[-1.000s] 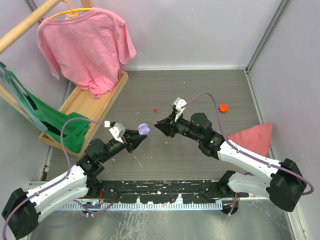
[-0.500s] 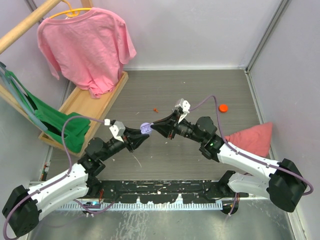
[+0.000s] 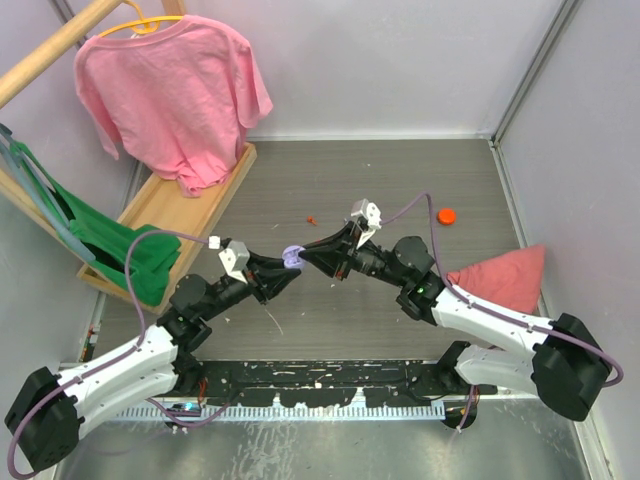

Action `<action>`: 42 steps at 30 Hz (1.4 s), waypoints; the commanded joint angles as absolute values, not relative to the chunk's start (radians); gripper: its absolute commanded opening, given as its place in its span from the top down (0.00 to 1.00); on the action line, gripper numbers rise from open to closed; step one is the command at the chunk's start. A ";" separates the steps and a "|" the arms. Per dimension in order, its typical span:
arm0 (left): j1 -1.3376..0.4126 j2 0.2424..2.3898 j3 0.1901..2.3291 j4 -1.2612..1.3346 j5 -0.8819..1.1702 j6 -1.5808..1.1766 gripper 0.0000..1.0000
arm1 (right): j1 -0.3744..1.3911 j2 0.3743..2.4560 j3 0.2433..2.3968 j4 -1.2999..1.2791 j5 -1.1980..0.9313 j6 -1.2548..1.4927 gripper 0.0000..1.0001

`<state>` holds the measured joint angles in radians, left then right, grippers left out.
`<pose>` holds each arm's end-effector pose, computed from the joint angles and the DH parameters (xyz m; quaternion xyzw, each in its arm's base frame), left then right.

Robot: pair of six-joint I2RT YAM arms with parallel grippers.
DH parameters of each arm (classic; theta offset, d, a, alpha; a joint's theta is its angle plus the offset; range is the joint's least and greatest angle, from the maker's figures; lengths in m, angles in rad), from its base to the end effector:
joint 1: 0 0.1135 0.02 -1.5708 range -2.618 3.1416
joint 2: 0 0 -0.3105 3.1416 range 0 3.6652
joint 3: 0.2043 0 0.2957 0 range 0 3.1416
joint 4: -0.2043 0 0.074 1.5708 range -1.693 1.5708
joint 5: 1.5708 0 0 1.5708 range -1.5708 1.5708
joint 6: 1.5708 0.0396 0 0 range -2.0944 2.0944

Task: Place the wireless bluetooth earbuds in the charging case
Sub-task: Place the earbud in the charging case.

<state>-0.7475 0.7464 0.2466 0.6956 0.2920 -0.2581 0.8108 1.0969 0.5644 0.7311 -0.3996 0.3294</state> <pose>0.1277 -0.1339 0.2600 0.2612 0.5819 -0.4494 0.6255 0.1724 0.2038 0.3163 -0.2971 0.5664 0.5151 0.5705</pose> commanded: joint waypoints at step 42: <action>-0.744 0.766 0.267 0.848 0.286 -0.305 1.00 | 0.825 1.001 0.517 0.715 -0.304 0.289 0.55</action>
<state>-0.7475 0.7731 0.2577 0.7639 0.2844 -0.3431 0.8192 1.0508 0.4908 0.7708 -0.3523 0.3393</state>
